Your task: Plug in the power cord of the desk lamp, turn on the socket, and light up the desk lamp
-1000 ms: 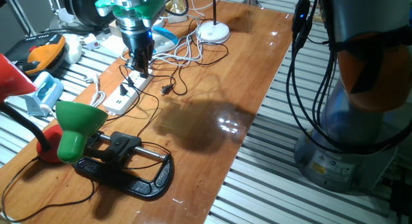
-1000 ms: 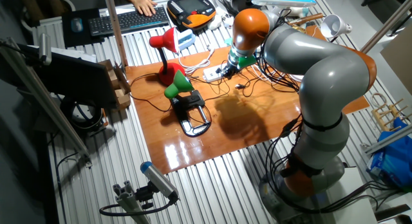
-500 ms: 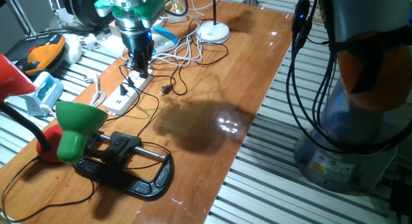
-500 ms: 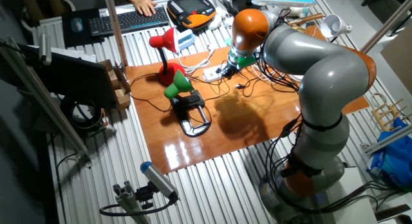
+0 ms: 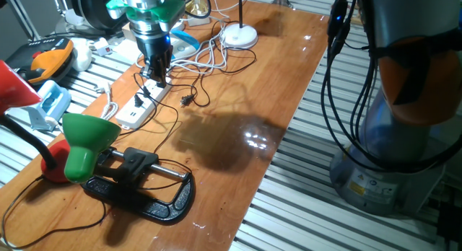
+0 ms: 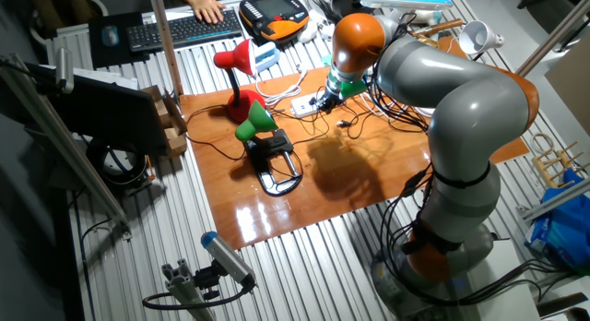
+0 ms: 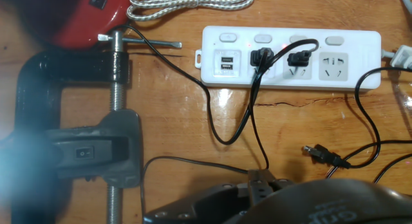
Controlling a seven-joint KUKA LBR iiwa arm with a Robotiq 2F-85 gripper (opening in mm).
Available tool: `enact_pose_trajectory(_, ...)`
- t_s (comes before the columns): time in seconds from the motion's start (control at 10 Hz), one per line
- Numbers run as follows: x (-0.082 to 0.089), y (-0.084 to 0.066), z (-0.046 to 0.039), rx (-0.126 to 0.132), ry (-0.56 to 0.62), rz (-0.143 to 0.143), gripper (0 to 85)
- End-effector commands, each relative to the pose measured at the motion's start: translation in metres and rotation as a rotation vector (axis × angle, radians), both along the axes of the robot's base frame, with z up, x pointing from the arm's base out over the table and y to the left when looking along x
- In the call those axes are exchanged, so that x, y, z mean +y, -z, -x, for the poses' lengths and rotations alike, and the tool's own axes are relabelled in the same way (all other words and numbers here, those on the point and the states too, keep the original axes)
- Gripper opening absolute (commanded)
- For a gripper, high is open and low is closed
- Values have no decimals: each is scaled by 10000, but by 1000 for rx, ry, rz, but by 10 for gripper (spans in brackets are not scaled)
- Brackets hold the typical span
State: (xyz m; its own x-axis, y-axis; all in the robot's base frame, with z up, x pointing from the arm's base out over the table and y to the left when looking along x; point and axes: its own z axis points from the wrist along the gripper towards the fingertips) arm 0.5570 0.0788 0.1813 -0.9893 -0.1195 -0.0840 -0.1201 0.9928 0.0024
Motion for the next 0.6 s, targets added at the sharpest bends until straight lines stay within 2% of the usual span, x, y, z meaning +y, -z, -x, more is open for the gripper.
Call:
enact_pose_trajectory(0.0, 0, 1, 0, 0, -2, 0, 0)
enact_pose_trajectory(0.5, -9, 12, -3, 0, -2, -1, 0)
